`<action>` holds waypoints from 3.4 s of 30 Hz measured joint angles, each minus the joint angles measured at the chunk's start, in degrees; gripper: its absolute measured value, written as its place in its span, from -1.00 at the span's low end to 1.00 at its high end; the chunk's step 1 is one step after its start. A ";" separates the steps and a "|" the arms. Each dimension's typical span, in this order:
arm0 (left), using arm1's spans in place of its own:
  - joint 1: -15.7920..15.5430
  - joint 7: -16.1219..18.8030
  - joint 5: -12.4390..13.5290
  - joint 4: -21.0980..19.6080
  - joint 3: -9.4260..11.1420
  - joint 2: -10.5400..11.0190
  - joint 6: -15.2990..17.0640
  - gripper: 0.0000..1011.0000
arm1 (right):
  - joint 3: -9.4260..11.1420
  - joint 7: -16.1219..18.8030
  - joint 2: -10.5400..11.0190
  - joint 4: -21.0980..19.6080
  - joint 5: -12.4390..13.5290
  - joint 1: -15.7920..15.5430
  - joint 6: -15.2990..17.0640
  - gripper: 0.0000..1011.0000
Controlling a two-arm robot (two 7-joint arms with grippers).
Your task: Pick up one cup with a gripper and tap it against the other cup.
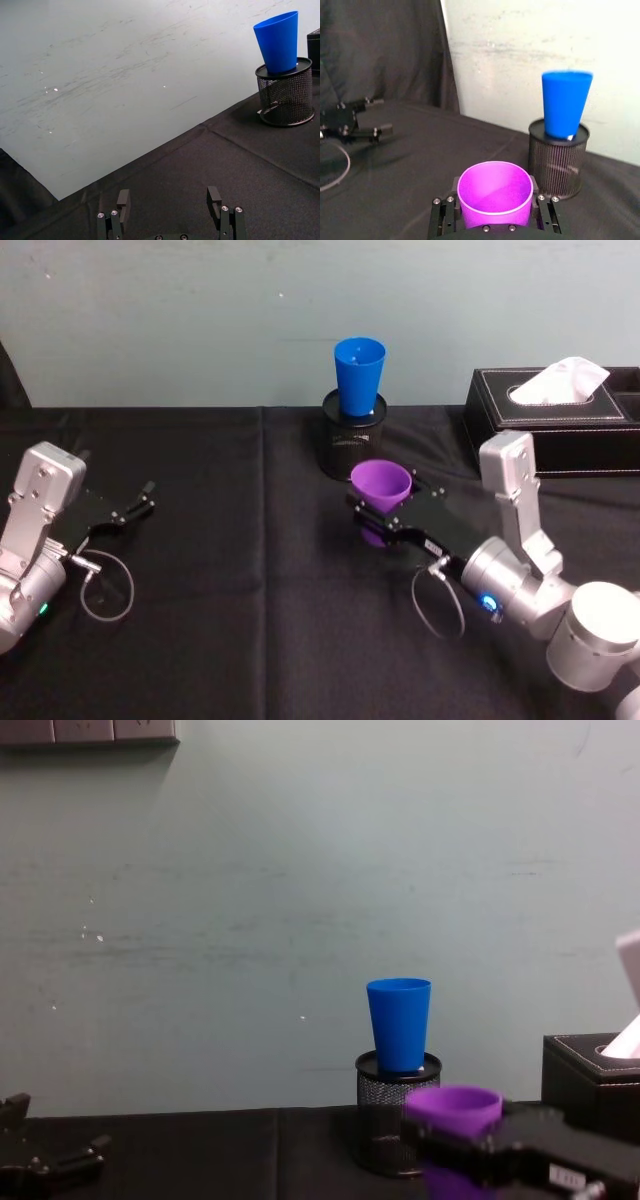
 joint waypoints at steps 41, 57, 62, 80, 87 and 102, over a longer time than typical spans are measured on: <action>0.00 0.00 0.00 0.00 0.01 0.00 0.00 0.98 | 3.08 -1.27 0.19 -6.67 0.27 -1.65 2.64 0.46; 0.00 0.00 0.00 0.00 0.00 0.00 0.00 0.98 | 3.05 -1.27 0.19 -6.63 0.31 -1.62 2.64 0.46; 0.00 0.00 0.00 0.00 0.00 0.00 0.00 0.98 | 3.05 -1.27 0.19 -6.63 0.31 -1.62 2.64 0.46; 0.00 0.00 0.00 0.00 0.00 0.00 0.00 0.98 | 3.05 -1.27 0.19 -6.63 0.31 -1.62 2.64 0.46; 0.00 0.00 0.00 0.00 0.00 0.00 0.00 0.98 | 3.05 -1.27 0.19 -6.63 0.31 -1.62 2.64 0.46; 0.00 0.00 0.00 0.00 0.00 0.00 0.00 0.98 | 3.05 -1.27 0.19 -6.63 0.31 -1.62 2.64 0.46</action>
